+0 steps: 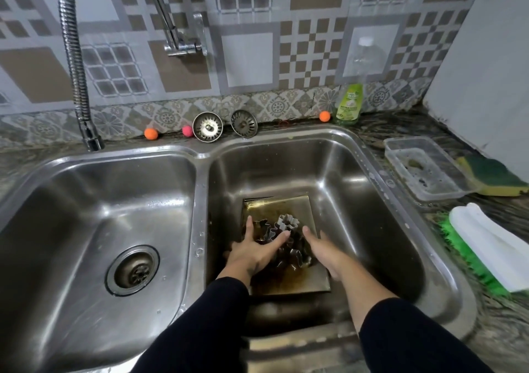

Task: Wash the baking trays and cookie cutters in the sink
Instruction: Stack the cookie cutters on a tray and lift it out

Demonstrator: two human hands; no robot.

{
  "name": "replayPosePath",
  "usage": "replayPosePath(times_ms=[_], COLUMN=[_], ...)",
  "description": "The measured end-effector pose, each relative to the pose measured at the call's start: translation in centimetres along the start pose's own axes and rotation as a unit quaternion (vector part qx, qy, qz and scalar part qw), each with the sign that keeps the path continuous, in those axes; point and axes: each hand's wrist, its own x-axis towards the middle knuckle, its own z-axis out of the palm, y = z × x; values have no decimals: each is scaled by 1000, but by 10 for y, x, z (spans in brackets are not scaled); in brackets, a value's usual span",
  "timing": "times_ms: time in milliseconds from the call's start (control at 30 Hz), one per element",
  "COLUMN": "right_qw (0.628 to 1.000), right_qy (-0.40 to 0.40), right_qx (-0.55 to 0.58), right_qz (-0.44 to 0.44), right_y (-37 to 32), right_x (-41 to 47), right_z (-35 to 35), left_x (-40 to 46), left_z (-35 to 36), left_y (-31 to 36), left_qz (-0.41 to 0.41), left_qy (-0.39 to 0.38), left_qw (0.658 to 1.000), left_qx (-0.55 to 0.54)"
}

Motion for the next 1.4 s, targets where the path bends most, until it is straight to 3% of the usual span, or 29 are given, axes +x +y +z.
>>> replayPosePath(times_ms=[300, 733, 800, 867, 933, 1000, 1133, 1400], right_qw=[990, 948, 942, 939, 934, 926, 895, 826], right_qy=[68, 106, 110, 111, 108, 108, 138, 211], right_qx=[61, 57, 63, 65, 71, 73, 19, 1], right_qz=[-105, -296, -310, -319, -332, -355, -423, -523], right_y=[-35, -99, -104, -107, -111, -115, -128, -161], right_x=[-35, -102, -110, -116, -122, -127, -143, -176], right_z=[1, -13, -11, -9, -6, -5, -8, -17], left_x=[-23, -60, -65, -69, -69, -69, -68, -79], left_z=[-29, -75, -78, -81, -84, -85, -88, -115], left_y=[11, 39, 43, 49, 53, 55, 56, 84], left_qz=[66, 172, 222, 305, 378, 404, 414, 483], left_qy=[78, 174, 234, 301, 317, 304, 349, 470], left_qw=[995, 969, 946, 897, 853, 841, 827, 731], left_qx=[12, -19, 19, 105, 172, 196, 150, 105])
